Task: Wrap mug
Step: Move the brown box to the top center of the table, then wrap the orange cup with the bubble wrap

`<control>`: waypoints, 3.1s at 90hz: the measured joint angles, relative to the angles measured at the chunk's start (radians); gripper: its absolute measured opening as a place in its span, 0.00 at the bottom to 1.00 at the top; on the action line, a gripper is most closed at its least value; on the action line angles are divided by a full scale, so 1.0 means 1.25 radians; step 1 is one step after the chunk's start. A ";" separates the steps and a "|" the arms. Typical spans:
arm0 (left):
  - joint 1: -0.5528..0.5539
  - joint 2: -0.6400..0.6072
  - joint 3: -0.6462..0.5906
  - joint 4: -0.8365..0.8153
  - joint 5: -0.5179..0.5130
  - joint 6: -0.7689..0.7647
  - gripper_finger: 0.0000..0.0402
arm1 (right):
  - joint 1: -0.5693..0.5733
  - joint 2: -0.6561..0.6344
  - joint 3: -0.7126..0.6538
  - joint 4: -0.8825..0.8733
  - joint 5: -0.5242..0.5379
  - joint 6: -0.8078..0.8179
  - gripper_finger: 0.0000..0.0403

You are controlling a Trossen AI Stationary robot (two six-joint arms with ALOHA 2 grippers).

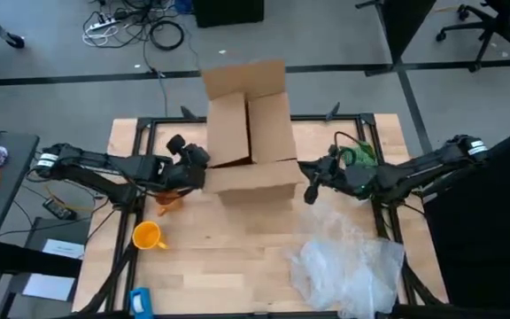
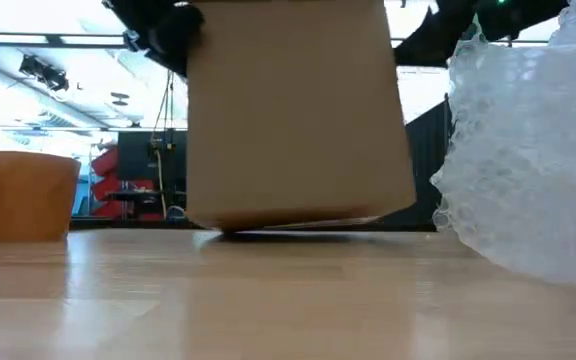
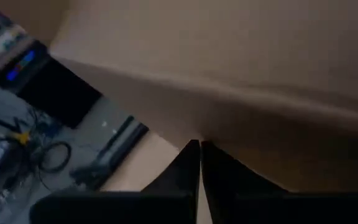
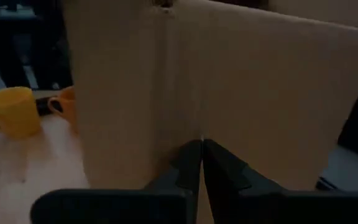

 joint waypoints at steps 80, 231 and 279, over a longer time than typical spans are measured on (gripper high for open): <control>-0.082 -0.111 0.051 -0.329 0.118 -0.169 0.00 | -0.050 0.060 0.000 -0.248 -0.135 0.176 0.00; -0.500 0.021 -0.129 -0.217 0.380 -0.549 0.00 | -0.097 0.398 -0.038 -0.027 -0.102 0.282 0.00; -0.409 0.020 0.055 -0.724 0.325 -0.620 0.04 | -0.063 0.546 -0.037 0.307 -0.349 0.273 0.00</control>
